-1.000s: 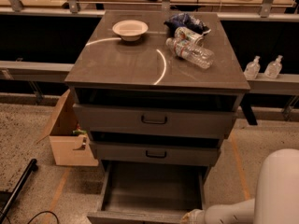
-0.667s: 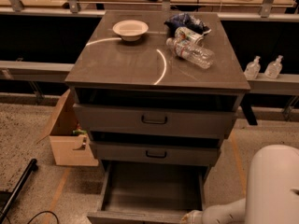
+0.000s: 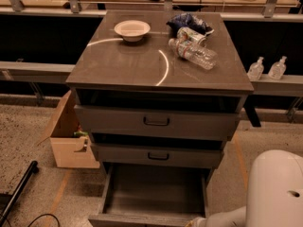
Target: Close bottom drawer
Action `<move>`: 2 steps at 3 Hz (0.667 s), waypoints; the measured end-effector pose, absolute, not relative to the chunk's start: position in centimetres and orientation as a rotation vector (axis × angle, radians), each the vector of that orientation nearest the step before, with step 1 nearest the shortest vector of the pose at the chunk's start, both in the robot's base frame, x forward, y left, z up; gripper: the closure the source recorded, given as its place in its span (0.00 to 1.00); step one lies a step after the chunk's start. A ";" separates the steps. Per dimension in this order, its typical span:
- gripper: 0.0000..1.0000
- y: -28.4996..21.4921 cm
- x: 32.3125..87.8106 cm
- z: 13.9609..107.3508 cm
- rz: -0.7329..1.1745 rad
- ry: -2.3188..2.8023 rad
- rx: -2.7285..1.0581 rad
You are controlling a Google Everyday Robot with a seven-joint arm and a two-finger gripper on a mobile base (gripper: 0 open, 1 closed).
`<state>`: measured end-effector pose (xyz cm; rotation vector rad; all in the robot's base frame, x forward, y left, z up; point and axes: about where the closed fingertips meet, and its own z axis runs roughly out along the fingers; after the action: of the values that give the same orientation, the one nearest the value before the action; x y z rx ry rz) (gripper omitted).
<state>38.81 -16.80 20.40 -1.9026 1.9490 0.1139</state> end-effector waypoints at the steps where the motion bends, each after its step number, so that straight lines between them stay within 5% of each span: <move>1: 1.00 -16.8 39.3 19.4 0.100 1.910 -1.919; 2: 1.00 -17.0 39.8 18.3 0.078 1.870 -1.937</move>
Offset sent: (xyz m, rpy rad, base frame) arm 0.0162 -0.0067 -0.0337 -0.0095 -0.0894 0.0813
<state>39.76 -16.99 18.31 -1.9374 1.8700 0.0779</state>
